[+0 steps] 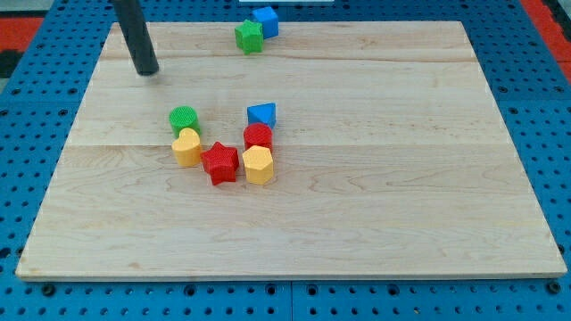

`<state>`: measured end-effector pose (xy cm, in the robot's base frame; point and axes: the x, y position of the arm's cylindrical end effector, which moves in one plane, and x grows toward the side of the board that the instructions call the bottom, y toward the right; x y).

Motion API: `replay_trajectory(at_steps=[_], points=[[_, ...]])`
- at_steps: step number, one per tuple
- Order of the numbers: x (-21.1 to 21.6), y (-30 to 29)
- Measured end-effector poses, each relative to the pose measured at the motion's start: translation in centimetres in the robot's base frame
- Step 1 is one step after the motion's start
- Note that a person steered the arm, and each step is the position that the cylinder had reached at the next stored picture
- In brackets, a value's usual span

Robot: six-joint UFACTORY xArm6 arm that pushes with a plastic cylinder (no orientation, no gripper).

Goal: Separate the green star from blue cube

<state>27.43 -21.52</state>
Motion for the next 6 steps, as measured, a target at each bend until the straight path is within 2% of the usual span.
replay_trajectory(at_steps=[1, 3, 4, 6], points=[[-8.0, 0.0], [-8.3, 2.0], [-8.3, 9.5], [-7.5, 17.6]])
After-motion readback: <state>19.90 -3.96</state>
